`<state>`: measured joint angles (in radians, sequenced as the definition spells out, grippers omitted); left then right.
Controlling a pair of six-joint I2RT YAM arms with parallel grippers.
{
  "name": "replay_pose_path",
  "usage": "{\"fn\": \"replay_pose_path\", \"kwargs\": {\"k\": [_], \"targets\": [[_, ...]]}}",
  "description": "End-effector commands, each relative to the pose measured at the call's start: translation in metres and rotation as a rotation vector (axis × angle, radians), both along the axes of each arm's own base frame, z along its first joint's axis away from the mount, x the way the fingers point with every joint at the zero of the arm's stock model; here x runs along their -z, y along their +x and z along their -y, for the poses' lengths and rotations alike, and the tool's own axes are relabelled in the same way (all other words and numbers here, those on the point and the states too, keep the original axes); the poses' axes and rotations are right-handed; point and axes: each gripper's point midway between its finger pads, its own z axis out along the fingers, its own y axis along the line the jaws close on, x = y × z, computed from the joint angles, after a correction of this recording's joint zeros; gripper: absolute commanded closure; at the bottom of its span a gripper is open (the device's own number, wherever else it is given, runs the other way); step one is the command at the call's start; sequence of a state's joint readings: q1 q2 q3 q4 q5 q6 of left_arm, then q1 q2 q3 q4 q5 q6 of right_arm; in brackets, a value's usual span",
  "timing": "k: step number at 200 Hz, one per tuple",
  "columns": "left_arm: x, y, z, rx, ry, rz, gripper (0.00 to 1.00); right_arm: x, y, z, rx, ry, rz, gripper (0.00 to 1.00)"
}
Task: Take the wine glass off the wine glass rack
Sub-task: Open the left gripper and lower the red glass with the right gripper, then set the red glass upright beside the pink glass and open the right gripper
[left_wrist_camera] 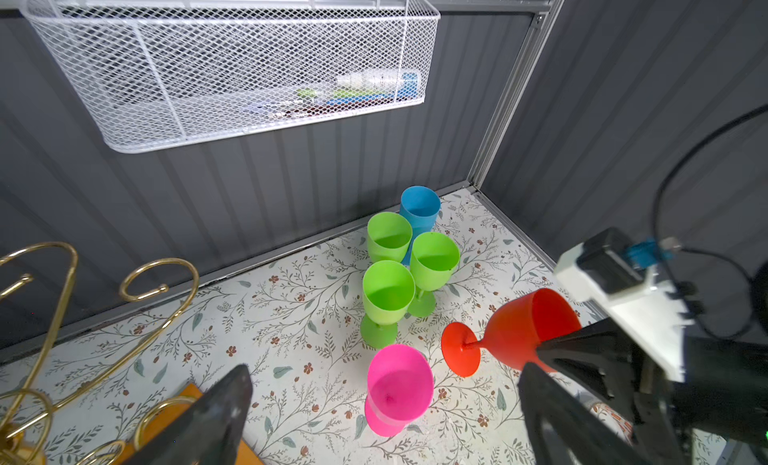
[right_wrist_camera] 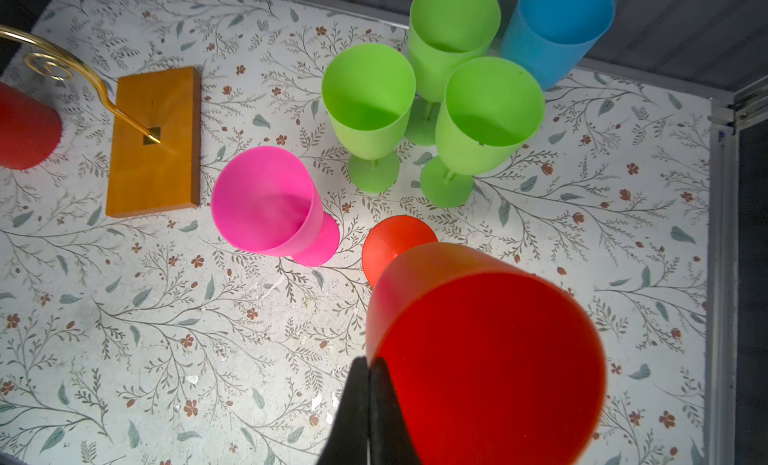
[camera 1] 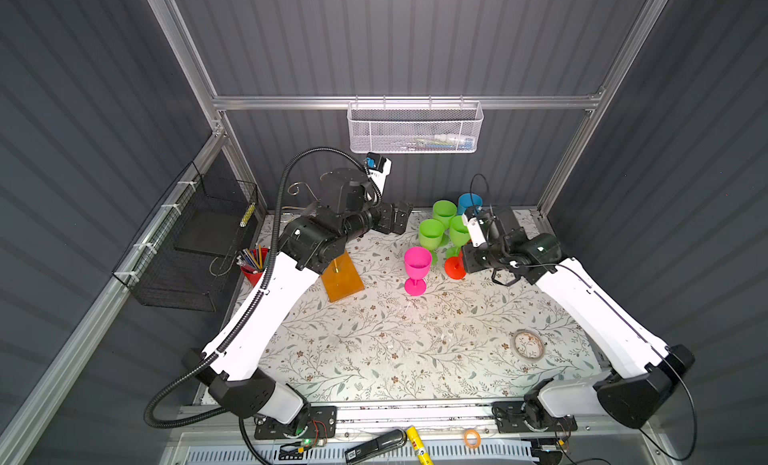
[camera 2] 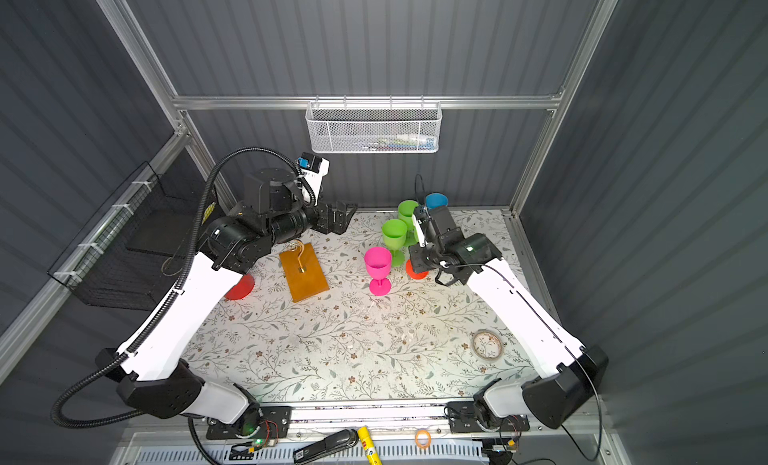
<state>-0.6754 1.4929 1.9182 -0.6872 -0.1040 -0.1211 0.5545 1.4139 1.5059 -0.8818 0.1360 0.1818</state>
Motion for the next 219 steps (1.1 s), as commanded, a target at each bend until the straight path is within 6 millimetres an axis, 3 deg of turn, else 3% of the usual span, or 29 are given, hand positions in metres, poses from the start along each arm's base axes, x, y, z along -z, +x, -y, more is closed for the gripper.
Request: {"fn": "replay_pose_path", "kwargs": {"k": [1,66,160,219], "targets": [[0.004,0.001,-0.007,-0.029,0.048,0.020,0.00,0.007,0.009,-0.009,-0.004,-0.036,0.001,1.00],[0.003,-0.003,-0.018,-0.061,0.056,0.028,0.00,0.041,0.026,-0.025,-0.015,-0.151,-0.055,1.00],[-0.006,-0.014,-0.029,-0.073,0.043,0.045,0.00,0.068,0.048,-0.045,-0.037,-0.188,-0.083,1.00],[-0.006,-0.015,-0.033,-0.085,0.041,0.047,0.00,0.084,0.049,-0.050,-0.054,-0.206,-0.116,1.00]]}}
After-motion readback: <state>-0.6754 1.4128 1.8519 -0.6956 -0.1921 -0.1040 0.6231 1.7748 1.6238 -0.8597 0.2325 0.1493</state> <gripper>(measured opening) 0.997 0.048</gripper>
